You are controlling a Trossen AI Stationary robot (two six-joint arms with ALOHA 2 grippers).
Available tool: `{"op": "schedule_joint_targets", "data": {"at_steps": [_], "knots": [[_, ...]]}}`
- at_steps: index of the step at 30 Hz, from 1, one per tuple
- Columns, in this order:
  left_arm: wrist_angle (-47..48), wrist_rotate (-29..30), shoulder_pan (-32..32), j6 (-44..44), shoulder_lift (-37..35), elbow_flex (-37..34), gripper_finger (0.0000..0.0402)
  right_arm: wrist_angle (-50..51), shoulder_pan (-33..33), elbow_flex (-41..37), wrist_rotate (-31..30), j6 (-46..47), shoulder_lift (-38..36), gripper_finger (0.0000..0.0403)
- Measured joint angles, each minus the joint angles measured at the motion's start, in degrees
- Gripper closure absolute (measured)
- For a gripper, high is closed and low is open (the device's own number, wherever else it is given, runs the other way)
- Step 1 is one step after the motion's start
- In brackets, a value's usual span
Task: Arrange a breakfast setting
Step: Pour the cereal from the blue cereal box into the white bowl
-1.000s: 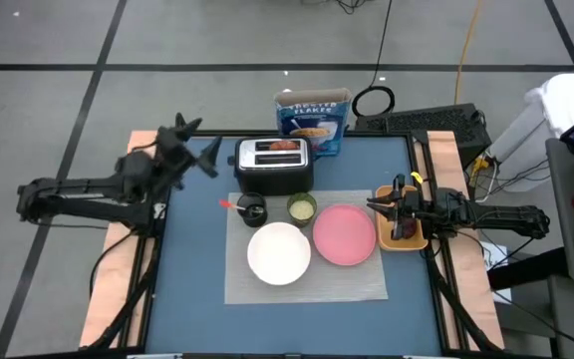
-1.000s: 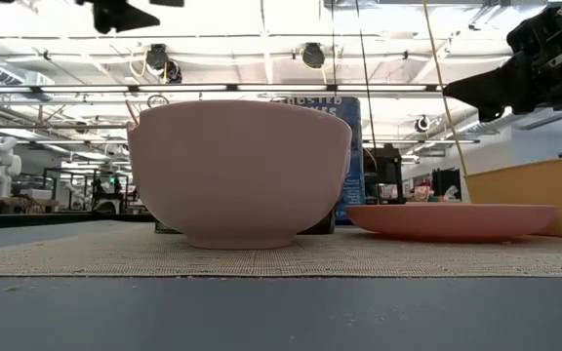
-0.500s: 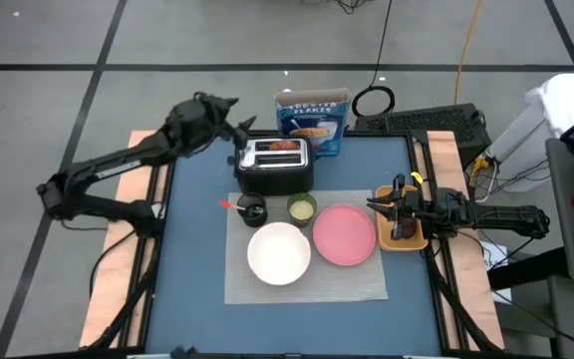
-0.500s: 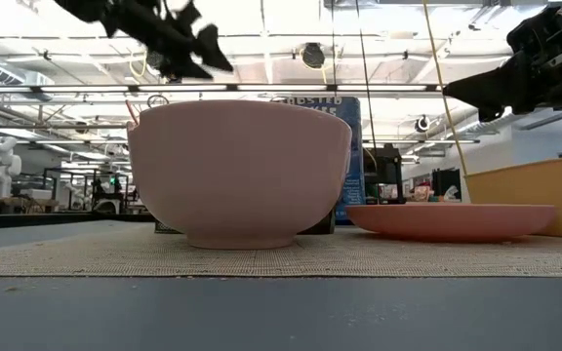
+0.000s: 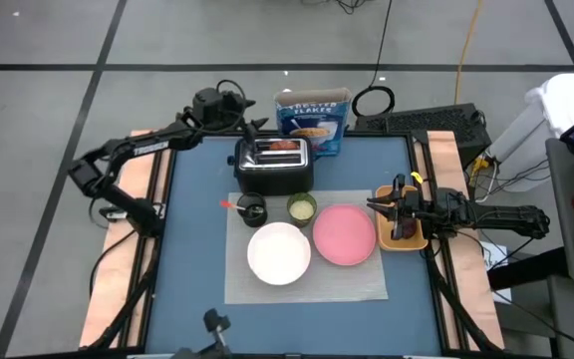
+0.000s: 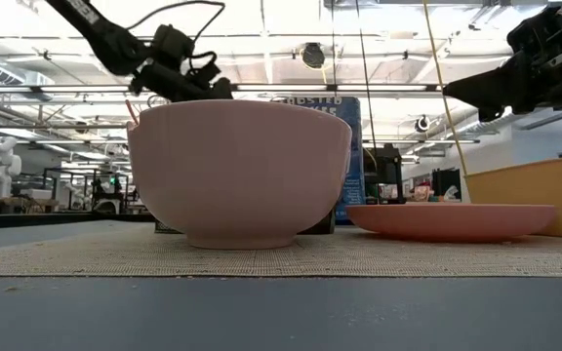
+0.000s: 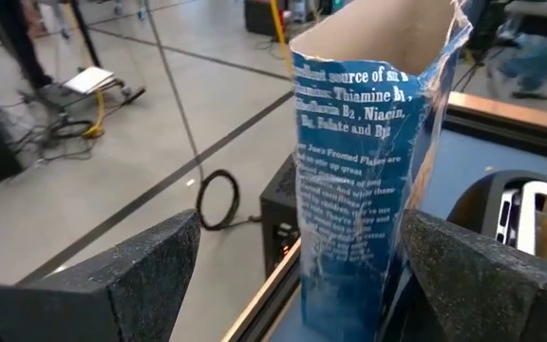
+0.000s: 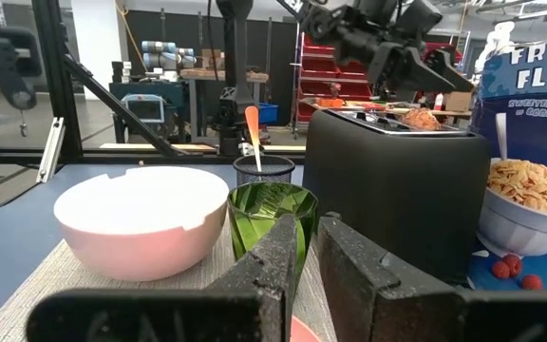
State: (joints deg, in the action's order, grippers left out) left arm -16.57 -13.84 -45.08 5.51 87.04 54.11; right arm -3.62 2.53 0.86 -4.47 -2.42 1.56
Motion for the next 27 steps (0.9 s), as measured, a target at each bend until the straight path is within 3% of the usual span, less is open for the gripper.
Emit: {"op": "schedule_joint_targets", "data": {"at_steps": [15,22,27], "knots": [[-11.0,-4.4,0.9,-3.8,8.1,0.4,0.0032,0.0,0.0,0.0,0.0,0.0,0.0,0.0362],[-9.3,-6.7,2.9,-4.0,14.7,9.0,0.0032,0.0,0.0,0.0,0.0,0.1,0.0,0.0362],[-2.8,-7.2,3.4,-4.3,18.3,16.1,0.0032,0.0,0.0,0.0,0.0,0.2,0.0,0.0362]]}}
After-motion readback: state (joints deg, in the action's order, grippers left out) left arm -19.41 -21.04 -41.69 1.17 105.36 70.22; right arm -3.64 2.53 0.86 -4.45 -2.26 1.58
